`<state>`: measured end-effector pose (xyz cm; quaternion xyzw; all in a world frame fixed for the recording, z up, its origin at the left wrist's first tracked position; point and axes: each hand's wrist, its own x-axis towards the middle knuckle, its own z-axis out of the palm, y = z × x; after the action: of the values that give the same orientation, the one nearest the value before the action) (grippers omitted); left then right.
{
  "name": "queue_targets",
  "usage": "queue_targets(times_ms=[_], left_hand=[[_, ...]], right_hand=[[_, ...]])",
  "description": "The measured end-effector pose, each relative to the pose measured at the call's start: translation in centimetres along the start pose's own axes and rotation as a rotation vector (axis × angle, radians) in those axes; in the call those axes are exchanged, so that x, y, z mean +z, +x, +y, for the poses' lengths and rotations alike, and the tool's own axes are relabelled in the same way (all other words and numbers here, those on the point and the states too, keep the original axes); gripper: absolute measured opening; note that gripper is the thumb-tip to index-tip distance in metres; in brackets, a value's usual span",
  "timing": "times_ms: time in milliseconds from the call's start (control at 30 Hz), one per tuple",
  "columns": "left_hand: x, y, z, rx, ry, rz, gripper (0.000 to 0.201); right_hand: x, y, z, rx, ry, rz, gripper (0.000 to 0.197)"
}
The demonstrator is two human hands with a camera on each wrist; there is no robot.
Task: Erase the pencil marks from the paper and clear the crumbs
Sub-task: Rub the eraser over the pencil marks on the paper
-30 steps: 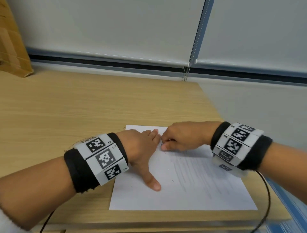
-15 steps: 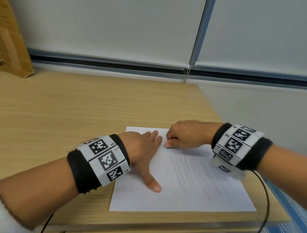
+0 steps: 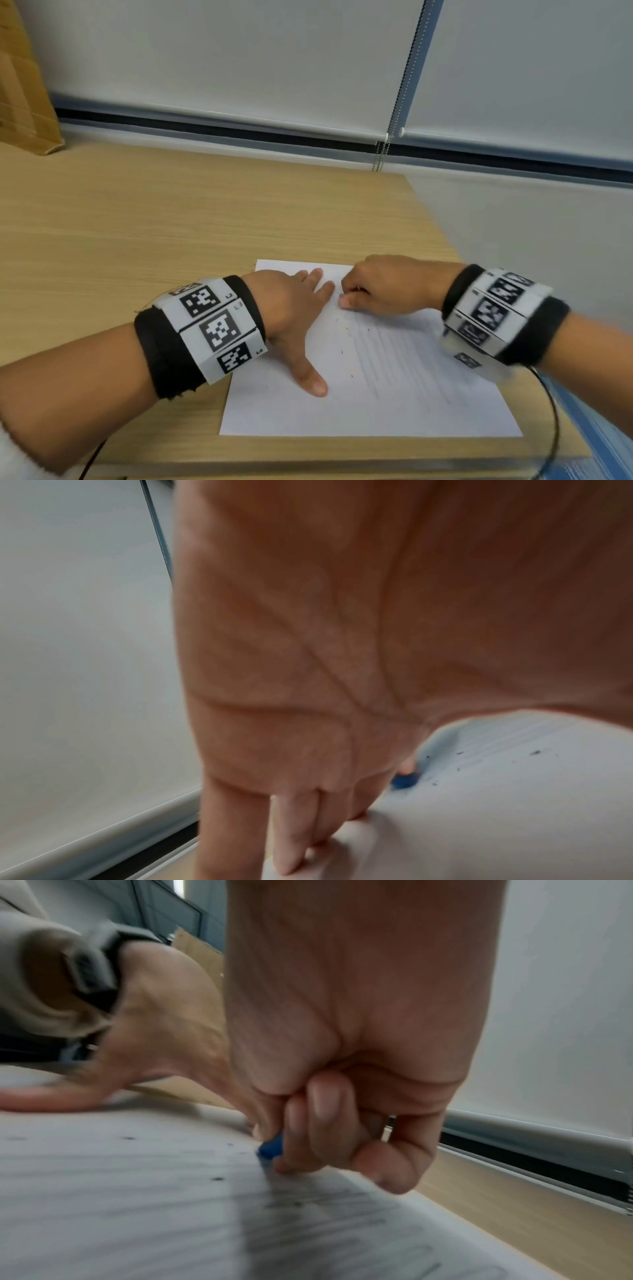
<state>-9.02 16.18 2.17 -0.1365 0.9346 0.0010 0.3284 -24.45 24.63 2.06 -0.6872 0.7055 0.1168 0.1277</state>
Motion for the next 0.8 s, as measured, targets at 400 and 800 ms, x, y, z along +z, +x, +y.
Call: queue_targets(times_ms=[400, 800], left_hand=[[0.0, -0.1, 0.2, -0.011, 0.008, -0.007, 0.140], [-0.2, -0.2, 0.3, -0.002, -0.001, -0.012, 0.139]], right_hand=[[0.5, -1.2, -1.0, 0.001, -0.013, -0.058, 0.038], [0.2, -1.9, -1.1, -0.012, 0.001, -0.114, 0.037]])
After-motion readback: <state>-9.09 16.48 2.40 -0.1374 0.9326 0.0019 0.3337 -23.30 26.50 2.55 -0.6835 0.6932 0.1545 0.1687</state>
